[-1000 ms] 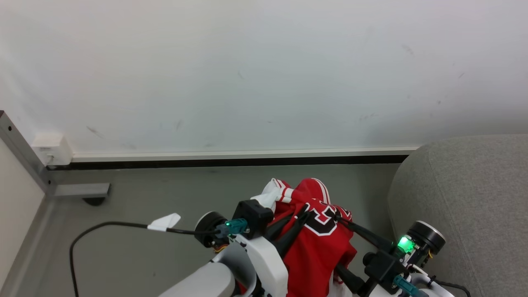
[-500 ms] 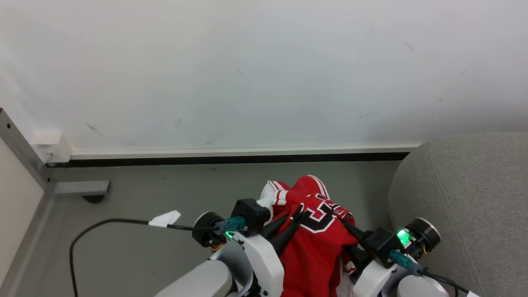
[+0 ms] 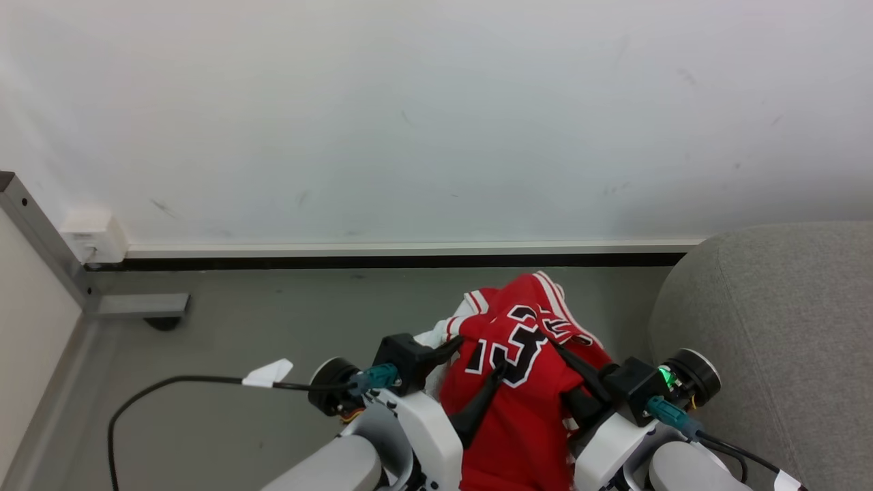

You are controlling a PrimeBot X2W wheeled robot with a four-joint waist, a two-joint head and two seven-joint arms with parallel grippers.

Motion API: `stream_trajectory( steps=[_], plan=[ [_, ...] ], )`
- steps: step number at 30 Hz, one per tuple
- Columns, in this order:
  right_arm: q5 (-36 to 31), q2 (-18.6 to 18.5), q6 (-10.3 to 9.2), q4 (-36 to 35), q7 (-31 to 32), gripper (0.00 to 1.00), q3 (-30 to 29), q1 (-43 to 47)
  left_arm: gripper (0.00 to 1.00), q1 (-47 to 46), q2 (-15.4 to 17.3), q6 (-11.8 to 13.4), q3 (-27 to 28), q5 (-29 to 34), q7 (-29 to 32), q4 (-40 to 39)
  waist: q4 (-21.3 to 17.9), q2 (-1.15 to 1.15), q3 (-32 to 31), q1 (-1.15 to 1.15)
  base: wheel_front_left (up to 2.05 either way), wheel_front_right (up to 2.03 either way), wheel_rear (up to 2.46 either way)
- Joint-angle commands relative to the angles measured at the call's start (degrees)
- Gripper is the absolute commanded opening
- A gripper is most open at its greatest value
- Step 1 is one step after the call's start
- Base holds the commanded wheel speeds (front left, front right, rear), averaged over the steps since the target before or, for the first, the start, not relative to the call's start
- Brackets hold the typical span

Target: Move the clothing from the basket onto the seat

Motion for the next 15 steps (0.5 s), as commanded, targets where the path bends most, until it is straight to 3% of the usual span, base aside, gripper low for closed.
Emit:
stream_trajectory(
  steps=[1, 15],
  plan=[
    [0.83, -0.26, -0.14, -0.72, -0.03, 0.0, -0.43, -0.68, 1.0, 0.81, -0.03, 0.51, 0.05, 0.43, -1.13, 0.3, 0.36, 0.0, -0.07, 0.0, 0.0, 0.0, 0.0],
    [0.81, -3.01, -0.14, -2.3, -0.03, 0.0, -5.06, 0.6, 1.0, 4.47, 0.81, 2.89, -0.5, 4.55, -9.27, 0.86, 1.58, 0.0, -0.4, 0.0, 0.0, 0.0, 0.0]
  ],
)
